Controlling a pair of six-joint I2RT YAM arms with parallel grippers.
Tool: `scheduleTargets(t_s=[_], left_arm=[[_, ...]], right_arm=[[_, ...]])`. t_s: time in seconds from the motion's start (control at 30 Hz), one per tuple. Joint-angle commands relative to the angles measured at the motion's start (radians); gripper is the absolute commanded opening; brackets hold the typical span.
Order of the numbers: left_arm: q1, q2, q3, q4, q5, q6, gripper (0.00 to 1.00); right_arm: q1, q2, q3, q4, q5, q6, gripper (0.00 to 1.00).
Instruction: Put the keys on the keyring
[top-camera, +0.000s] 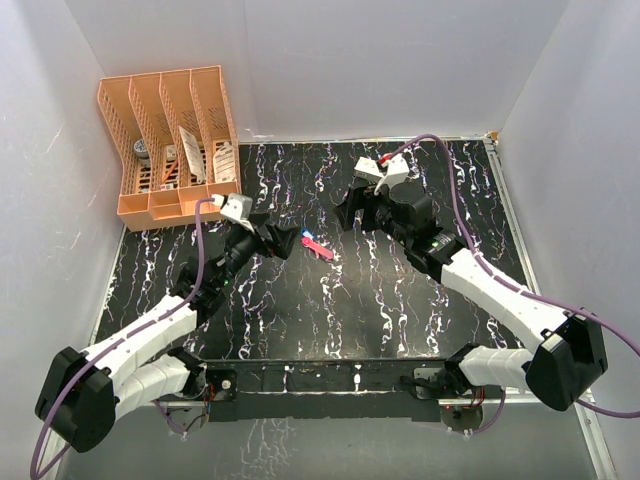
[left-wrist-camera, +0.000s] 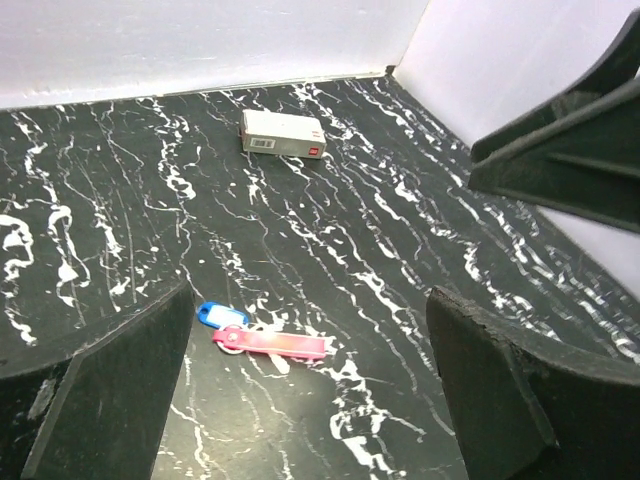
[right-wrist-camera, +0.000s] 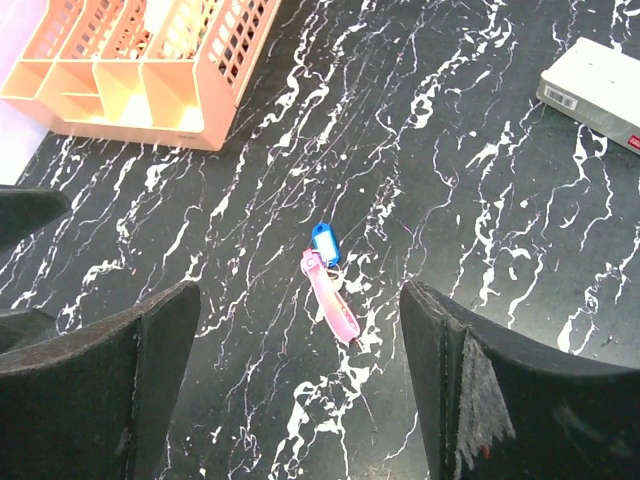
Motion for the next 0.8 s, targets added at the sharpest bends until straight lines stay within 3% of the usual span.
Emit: scheduleTargets(t_s=[0.0, 0.07, 0.13, 0.27, 0.6, 0.77], left_arm=[[-0.002, -0.024, 0.083, -0.077, -0.071, -0.169, 0.99], [-0.002, -0.017, 0.106, -0.120, -0.104, -0.220, 0.99], [-0.002, -0.017, 0.118, -0.141, -0.150, -0.245, 0.99], [-0.003, -0.058, 0.114, -0.142, -0.232, -0.271, 0.99], [-0.003, -0.076, 0.121, -0.207, -0.225, -0.259, 0.99], [-0.003, -0.070, 0.110, -0.187, -0.218, -0.252, 0.99]], right_arm=[[0.002, -0.015, 0.018, 0.019, 0.065, 0.012, 0.81], [0.003, -0.018, 0.025, -0.011, 0.127, 0.038, 0.94], [0.003, -0.036, 0.014, -0.023, 0.211, 0.065, 0.98], [-0.003, -0.069, -0.015, 0.001, 0.250, 0.082, 0.98], [-0.005, -0.058, -0.011, -0.018, 0.226, 0.081, 0.98], [-0.005, 0.046, 0.029, -0.059, 0.054, 0.009, 0.98]])
